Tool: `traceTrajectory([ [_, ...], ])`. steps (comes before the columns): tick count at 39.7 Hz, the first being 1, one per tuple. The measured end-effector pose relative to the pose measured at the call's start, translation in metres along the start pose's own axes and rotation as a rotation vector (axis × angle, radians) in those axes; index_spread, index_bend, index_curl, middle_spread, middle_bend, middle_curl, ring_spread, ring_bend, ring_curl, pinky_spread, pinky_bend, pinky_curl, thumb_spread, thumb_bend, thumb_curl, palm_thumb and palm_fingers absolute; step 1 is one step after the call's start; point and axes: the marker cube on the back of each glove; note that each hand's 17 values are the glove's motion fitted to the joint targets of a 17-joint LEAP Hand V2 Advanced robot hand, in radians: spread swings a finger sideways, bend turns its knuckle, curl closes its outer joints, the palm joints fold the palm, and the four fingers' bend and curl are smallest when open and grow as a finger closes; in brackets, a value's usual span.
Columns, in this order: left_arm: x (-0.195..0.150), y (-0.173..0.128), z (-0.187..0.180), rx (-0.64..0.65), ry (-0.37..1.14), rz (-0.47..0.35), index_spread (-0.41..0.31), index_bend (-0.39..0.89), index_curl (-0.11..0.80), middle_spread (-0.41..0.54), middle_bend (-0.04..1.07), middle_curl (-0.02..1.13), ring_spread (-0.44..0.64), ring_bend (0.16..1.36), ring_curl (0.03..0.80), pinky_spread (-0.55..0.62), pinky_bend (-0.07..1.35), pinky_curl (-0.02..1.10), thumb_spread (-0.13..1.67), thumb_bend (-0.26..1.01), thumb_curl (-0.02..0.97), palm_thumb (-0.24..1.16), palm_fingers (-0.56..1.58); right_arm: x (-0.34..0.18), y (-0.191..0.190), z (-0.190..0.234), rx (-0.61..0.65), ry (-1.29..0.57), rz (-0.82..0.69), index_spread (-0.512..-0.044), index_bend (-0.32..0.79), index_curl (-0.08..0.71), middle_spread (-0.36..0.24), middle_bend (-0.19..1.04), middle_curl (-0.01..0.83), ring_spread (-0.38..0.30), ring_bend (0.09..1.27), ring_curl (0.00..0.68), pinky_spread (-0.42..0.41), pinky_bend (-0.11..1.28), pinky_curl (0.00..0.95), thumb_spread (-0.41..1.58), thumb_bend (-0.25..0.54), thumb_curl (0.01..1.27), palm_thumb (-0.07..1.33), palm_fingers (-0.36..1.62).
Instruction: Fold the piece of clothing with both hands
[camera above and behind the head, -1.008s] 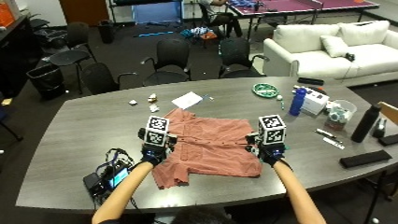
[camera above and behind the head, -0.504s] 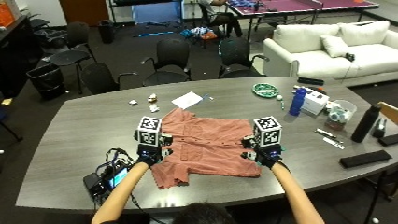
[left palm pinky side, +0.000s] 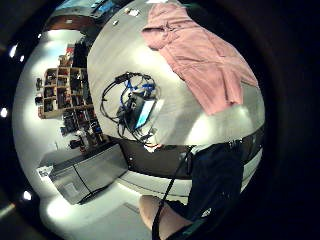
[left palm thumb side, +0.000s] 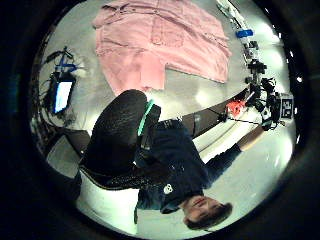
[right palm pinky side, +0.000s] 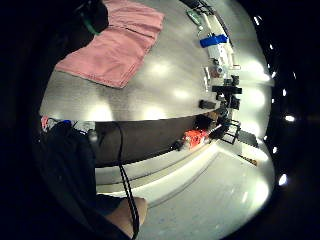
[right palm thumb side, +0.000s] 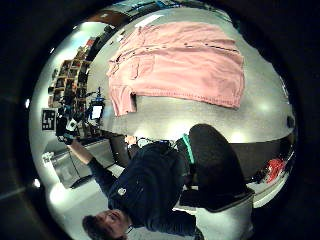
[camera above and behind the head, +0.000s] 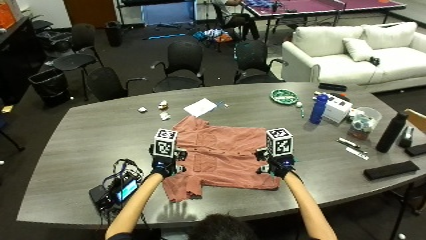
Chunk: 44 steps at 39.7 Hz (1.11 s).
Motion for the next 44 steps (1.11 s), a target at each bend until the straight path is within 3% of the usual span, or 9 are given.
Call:
traceTrajectory([
  [4,-0.004,-0.025,0.017,-0.072,0.038,0.016,-0.090,0.26,0.375,0.261,0.14,0.16,0.43,0.56,0.241,0.38,0.40,0.31,1.08,-0.01,0.270,0.23,0.14,0.016,-0.039,0.027,-0.070,-0.009,0.026,-0.236,0.15,0.258,-0.056,0.24,0.352,-0.040,0.42,0.313,0.136,0.35,0.315,1.19,0.087,0.29,0.53,0.54],
  [7,-0.007,-0.038,0.029,-0.134,0.074,0.016,-0.086,0.22,0.372,0.269,0.14,0.16,0.43,0.56,0.245,0.38,0.42,0.32,1.07,-0.01,0.280,0.24,0.11,0.024,-0.059,0.041,-0.101,-0.009,0.041,-0.277,0.12,0.254,-0.058,0.24,0.361,-0.043,0.42,0.323,0.141,0.36,0.327,1.17,0.079,0.31,0.56,0.50],
  [11,-0.005,-0.038,0.041,-0.292,0.091,-0.070,-0.085,0.20,0.379,0.280,0.14,0.17,0.44,0.56,0.249,0.39,0.43,0.32,1.07,-0.01,0.287,0.26,0.09,0.026,-0.077,0.053,-0.088,-0.029,0.030,-0.293,0.11,0.253,-0.060,0.23,0.370,-0.046,0.42,0.331,0.147,0.37,0.333,1.15,0.061,0.32,0.59,0.48],
  [15,0.005,-0.035,0.053,-0.238,0.092,0.014,-0.085,0.24,0.396,0.272,0.15,0.17,0.45,0.55,0.241,0.39,0.41,0.32,1.10,0.01,0.309,0.33,0.12,0.011,-0.070,0.052,-0.063,-0.084,-0.038,-0.304,0.12,0.250,-0.061,0.23,0.377,-0.048,0.42,0.336,0.150,0.37,0.336,1.14,0.045,0.33,0.61,0.47],
  [21,0.017,-0.031,0.093,-0.342,0.094,0.095,-0.081,0.17,0.390,0.278,0.15,0.18,0.45,0.55,0.250,0.39,0.45,0.33,1.07,-0.02,0.324,0.34,0.06,0.008,-0.074,0.080,-0.154,-0.126,0.044,-0.259,0.14,0.260,-0.078,0.24,0.392,-0.070,0.42,0.339,0.122,0.35,0.332,1.11,0.029,0.35,0.66,0.53],
  [28,0.024,-0.038,0.119,-0.370,0.083,0.081,-0.071,0.11,0.352,0.302,0.17,0.19,0.46,0.59,0.259,0.39,0.50,0.35,1.03,-0.03,0.329,0.31,-0.01,0.004,-0.084,0.114,-0.219,-0.127,0.037,-0.236,0.13,0.272,-0.085,0.23,0.403,-0.089,0.43,0.355,0.095,0.33,0.336,1.10,-0.001,0.37,0.69,0.54],
  [36,0.033,-0.055,0.140,-0.427,0.002,0.166,-0.065,0.13,0.325,0.319,0.16,0.20,0.47,0.60,0.260,0.39,0.55,0.36,1.01,-0.02,0.341,0.34,-0.05,0.002,-0.087,0.135,-0.373,-0.082,0.104,-0.237,0.12,0.266,-0.089,0.21,0.412,-0.097,0.43,0.366,0.080,0.36,0.349,1.08,-0.011,0.39,0.74,0.51],
  [41,0.032,-0.060,0.141,-0.372,-0.030,0.104,-0.056,0.15,0.317,0.222,0.26,0.24,0.38,0.60,0.253,0.31,0.51,0.34,1.02,-0.01,0.353,0.39,0.14,0.007,-0.102,0.142,-0.338,-0.026,0.140,-0.244,0.11,0.256,-0.107,0.21,0.416,-0.117,0.43,0.364,0.035,0.40,0.356,1.05,-0.005,0.41,0.79,0.58],
  [44,0.032,-0.064,0.138,-0.288,-0.022,0.134,-0.080,0.16,0.322,0.132,0.29,0.26,0.25,0.58,0.251,0.13,0.56,0.35,1.04,0.00,0.363,0.43,0.39,0.007,-0.106,0.140,-0.302,-0.023,0.147,-0.257,0.12,0.258,-0.124,0.22,0.421,-0.146,0.44,0.368,0.003,0.41,0.359,1.04,0.004,0.43,0.83,0.63],
])
